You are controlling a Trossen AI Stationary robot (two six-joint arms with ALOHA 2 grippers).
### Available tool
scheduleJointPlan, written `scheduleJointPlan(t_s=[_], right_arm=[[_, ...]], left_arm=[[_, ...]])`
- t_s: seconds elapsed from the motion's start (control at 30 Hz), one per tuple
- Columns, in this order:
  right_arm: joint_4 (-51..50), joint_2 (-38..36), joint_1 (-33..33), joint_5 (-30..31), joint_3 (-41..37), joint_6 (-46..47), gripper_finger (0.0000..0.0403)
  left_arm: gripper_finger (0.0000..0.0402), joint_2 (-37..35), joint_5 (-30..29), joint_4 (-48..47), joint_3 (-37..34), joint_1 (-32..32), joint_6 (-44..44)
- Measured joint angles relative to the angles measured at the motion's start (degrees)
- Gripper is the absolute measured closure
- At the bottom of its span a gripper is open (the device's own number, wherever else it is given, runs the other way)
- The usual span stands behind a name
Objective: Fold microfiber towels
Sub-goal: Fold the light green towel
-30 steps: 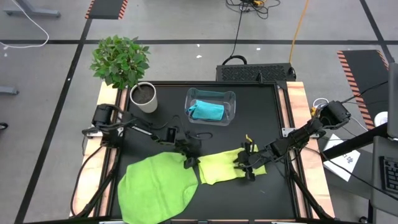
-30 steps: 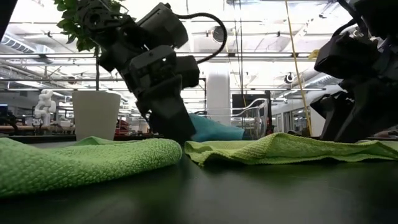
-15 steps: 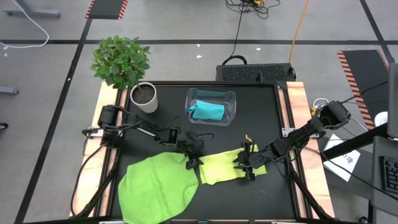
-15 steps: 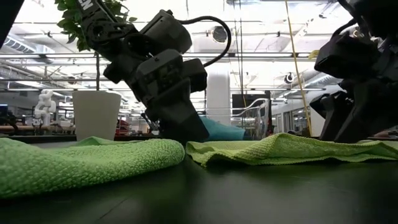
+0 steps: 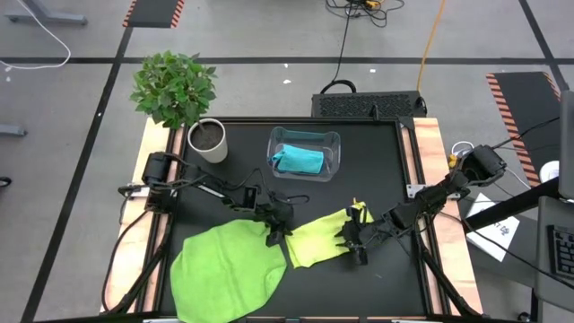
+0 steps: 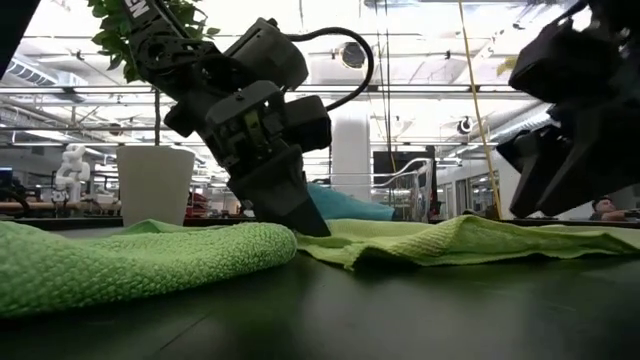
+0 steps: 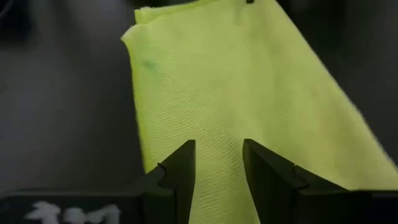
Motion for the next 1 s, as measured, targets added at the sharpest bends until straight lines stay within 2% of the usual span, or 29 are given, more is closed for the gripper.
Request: scheduleJointPlan(t_s=[0.13,0.33,0.43,0.7,1.0], right_arm=[[-7.2,-0.01,2.39,1.79,2.39,7.92,0.0277],[-16.69,0.0,5.97,8.63,2.74,22.6,0.0278],[-20.33,0.24,5.97,9.12,2.62,26.44,0.0287],[-19.42,0.05,1.48,11.32,-0.74,21.73,0.032],[-15.78,-1.9,-2.88,8.14,-1.11,8.84,0.0328]], left_arm=[[0.0393,-0.07,-0.17,0.65,0.0,-0.86,-1.54],[0.0395,-0.09,-2.98,2.6,0.0,-3.04,-4.53],[0.0398,-0.09,-4.54,4.41,0.0,-4.98,-6.75],[0.0398,-0.14,-8.01,13.55,0.07,-11.75,-10.23],[0.0393,1.03,-13.67,13.12,0.1,-15.41,-10.75]])
